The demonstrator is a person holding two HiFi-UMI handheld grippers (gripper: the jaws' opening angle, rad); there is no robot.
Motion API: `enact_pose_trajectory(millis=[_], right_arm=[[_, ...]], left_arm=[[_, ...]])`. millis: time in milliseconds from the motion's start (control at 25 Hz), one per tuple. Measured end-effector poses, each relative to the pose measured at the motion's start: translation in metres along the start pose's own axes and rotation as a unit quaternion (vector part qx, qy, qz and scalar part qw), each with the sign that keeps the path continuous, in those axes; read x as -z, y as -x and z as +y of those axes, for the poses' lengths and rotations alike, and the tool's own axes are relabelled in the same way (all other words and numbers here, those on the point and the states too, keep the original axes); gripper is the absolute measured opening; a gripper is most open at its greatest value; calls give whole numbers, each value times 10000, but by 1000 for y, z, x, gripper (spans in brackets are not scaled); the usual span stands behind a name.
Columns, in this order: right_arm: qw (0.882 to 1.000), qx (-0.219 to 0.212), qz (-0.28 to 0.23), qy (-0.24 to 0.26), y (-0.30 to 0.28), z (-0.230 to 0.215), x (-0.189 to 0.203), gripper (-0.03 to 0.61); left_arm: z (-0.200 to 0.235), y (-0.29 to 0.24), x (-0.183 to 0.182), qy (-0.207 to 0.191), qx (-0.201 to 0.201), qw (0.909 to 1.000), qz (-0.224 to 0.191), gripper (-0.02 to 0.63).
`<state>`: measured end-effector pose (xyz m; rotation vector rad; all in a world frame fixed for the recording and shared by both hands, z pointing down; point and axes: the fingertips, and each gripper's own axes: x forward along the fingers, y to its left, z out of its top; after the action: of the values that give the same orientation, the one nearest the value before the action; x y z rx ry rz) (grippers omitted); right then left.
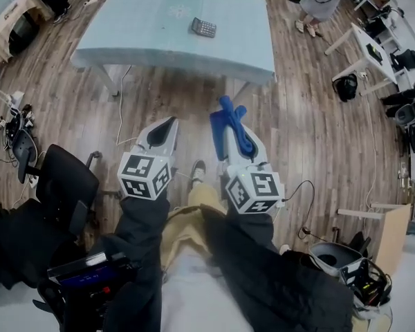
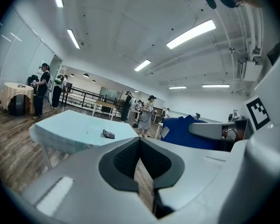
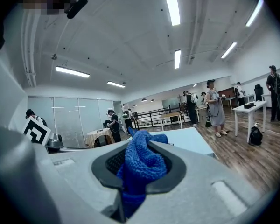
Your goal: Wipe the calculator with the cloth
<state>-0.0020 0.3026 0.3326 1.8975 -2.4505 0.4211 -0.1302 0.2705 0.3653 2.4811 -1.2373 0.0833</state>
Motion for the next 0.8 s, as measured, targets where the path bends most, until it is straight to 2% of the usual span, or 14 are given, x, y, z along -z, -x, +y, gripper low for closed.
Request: enact_pose_trajectory(millis=[200, 520, 800], right_arm=[[9998, -183, -89, -10, -55, -32, -29, 61], [9991, -408, 45, -90, -133, -88, -46, 61], [9984, -536, 101, -119, -169, -130, -58, 61]], left_arm=[[13, -58, -34, -106, -119, 9998, -86, 0], [36, -157, -54, -54, -275, 9996, 31, 0], [34, -220, -67, -67, -300, 9995, 81, 0]])
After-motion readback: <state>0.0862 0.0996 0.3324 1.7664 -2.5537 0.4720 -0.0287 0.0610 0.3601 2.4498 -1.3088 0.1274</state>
